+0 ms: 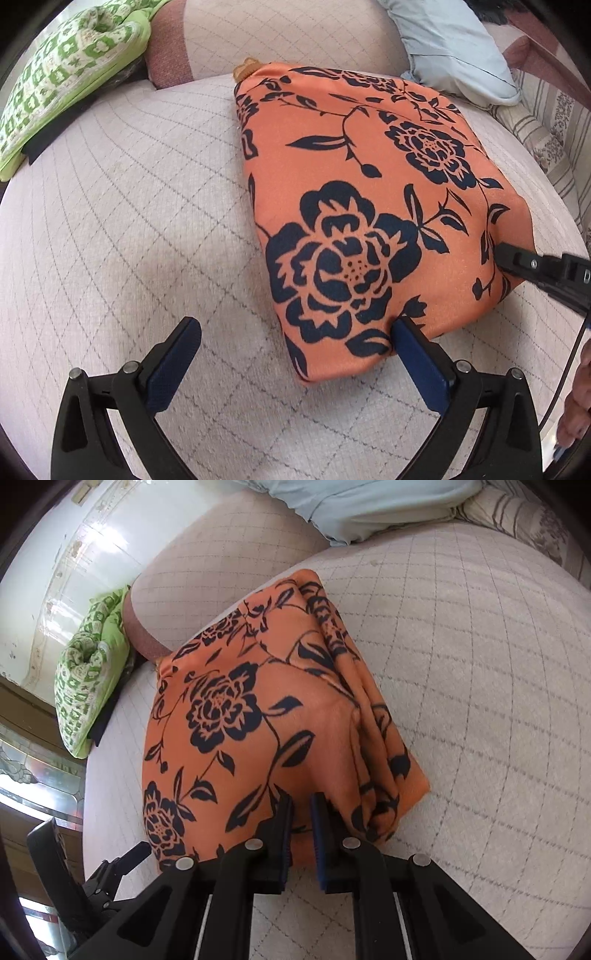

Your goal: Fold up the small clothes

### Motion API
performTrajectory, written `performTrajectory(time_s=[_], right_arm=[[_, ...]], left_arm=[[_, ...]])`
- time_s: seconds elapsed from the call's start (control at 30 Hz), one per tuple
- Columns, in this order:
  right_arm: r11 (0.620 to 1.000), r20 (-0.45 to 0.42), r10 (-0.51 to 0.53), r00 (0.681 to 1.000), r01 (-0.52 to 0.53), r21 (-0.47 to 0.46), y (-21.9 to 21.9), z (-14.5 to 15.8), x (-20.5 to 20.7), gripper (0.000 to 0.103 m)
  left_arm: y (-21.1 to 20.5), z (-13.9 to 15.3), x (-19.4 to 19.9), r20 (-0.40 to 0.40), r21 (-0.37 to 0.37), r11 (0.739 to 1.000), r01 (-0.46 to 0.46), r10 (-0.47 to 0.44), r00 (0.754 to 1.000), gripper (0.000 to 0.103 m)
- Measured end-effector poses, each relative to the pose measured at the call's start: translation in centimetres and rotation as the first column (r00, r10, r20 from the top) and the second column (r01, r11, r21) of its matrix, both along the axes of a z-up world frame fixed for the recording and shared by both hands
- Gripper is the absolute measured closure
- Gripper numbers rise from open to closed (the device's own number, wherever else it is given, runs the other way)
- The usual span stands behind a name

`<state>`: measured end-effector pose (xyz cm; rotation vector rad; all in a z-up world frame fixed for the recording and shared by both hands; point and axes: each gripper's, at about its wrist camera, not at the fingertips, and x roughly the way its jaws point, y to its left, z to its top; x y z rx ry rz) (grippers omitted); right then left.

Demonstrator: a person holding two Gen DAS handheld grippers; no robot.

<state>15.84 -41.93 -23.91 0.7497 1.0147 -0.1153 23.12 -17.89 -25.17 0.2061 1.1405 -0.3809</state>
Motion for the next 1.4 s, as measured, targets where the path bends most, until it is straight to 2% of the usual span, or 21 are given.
performTrajectory(time_s=[0.4, 0.53, 0.63, 0.73, 0.87, 0.97, 1.07, 1.17, 1.27, 1.4], right_arm=[[0.995, -0.012, 0.025, 1.0, -0.023, 0.095, -1.0, -1.7, -2.7, 0.09], [0.995, -0.003, 0.028, 1.0, -0.028, 0.097, -1.2, -0.6, -2.7, 0.09], [0.999, 0.073, 0.003, 0.997, -0.005, 0.036, -1.4, 1.9, -2.7, 0.09], [0.999, 0.126, -0.002, 0.992, 0.007, -0.044, -1.4, 4.0, -2.4, 0.09], [0.999, 0.117, -0.015, 0.993, 0.02, -0.04, -1.8, 4.0, -1.7, 0.09], [0.999, 0.077, -0.019, 0.997, 0.022, -0.029, -1.7, 3.2, -0.1, 0.09], [1.0, 0.024, -0.005, 1.0, 0.005, -0.019, -1.3, 2.1, 1.4, 0.09], [1.0, -0.029, 0.015, 0.999, -0.016, -0.026, -0.7, 1.0, 2.3, 0.089], [0.999, -0.037, 0.024, 0.999, -0.026, -0.042, -0.5, 1.1, 2.5, 0.089], [1.0, -0.025, 0.025, 0.999, -0.025, -0.011, -0.9, 0.7, 2.2, 0.089]], left_arm=[[-1.2, -0.9, -2.5, 0.016, 0.041, 0.997, -0.058, 0.057, 0.998, 0.0], [-2.1, -0.4, -2.8, 0.035, 0.056, 0.997, -0.056, 0.054, 0.998, 0.001], [-2.5, 0.8, -3.1, 0.052, 0.06, 0.997, -0.051, 0.048, 0.998, 0.001], [-2.5, 2.7, -3.5, 0.103, 0.03, 0.998, -0.05, 0.047, 0.994, 0.001], [-2.4, 4.5, -3.3, 0.181, -0.009, 0.999, -0.047, 0.047, 0.982, 0.001], [-2.4, 3.2, -1.7, 0.143, 0.007, 0.999, -0.037, 0.035, 0.989, 0.001], [-2.5, 0.7, -0.8, 0.075, 0.067, 0.998, -0.009, 0.004, 0.997, 0.0], [-2.2, 0.3, -0.7, 0.048, 0.035, 0.999, 0.0, -0.002, 0.999, 0.0], [-2.0, 0.2, -0.4, 0.035, 0.022, 1.0, 0.008, -0.009, 0.999, 0.0], [-1.9, -0.1, -0.3, 0.038, 0.02, 1.0, 0.002, -0.003, 0.999, 0.0]])
